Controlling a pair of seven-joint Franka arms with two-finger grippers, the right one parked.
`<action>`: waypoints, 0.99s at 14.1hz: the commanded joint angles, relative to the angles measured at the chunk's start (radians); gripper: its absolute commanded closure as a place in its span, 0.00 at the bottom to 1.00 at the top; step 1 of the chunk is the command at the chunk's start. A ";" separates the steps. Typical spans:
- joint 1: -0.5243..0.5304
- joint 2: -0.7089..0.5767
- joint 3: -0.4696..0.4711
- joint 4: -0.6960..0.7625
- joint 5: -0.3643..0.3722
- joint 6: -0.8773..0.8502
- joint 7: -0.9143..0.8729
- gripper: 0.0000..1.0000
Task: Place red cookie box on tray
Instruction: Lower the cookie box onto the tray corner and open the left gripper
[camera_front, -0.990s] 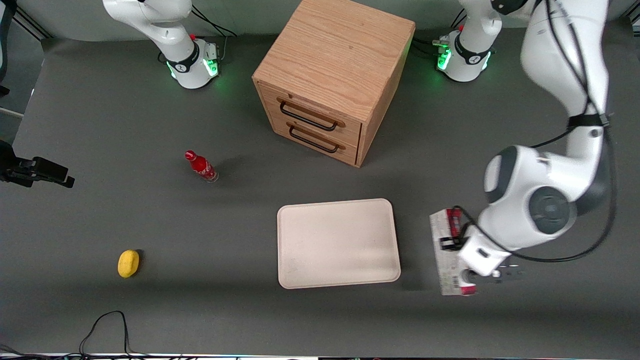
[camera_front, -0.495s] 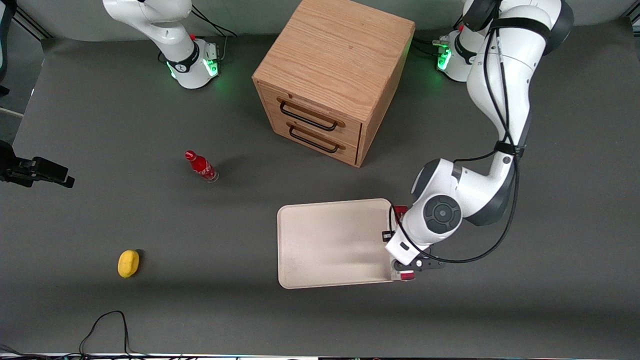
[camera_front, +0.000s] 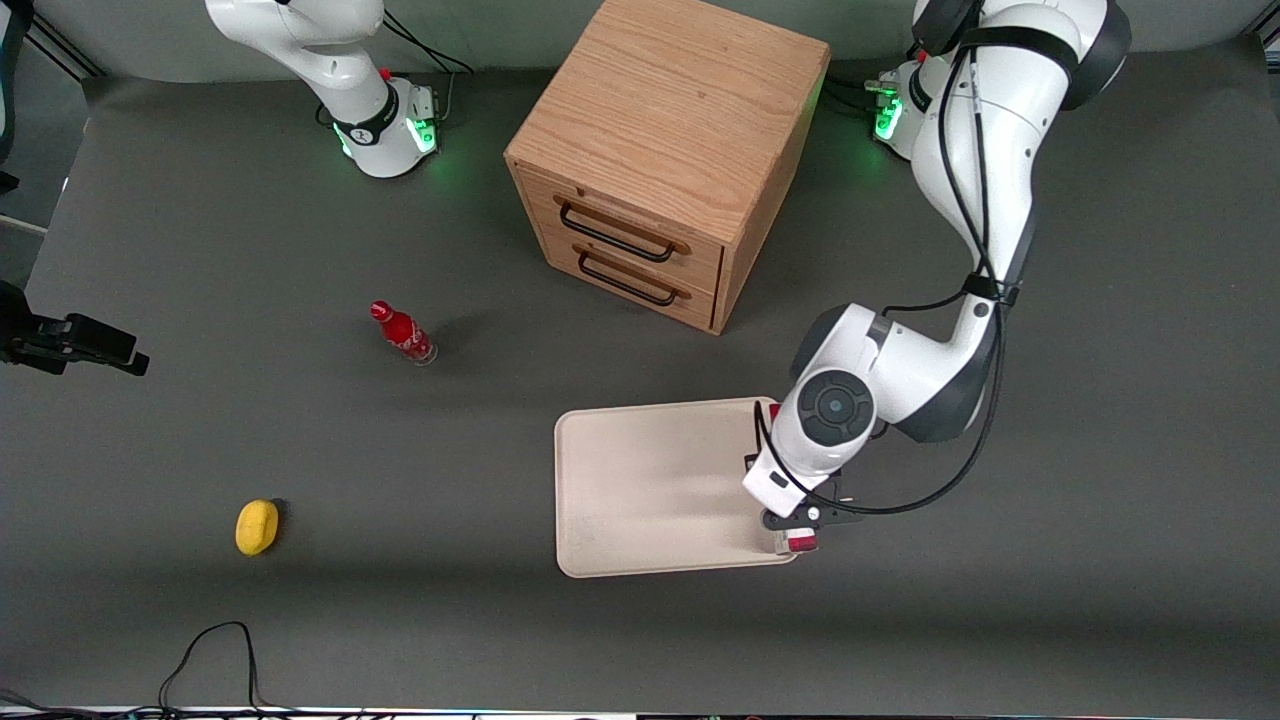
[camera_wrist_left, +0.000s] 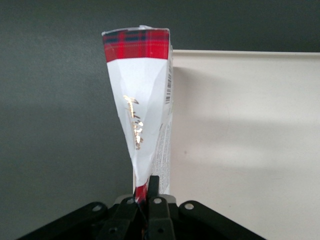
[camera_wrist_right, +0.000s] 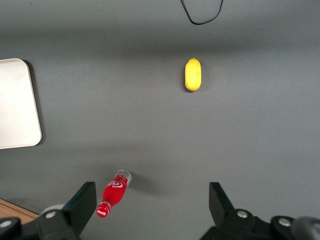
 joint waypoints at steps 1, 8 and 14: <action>-0.019 -0.006 0.005 -0.007 0.025 -0.007 -0.043 1.00; -0.027 0.007 0.005 -0.070 0.032 0.086 -0.071 1.00; -0.007 -0.044 0.012 -0.072 0.022 0.070 -0.056 0.00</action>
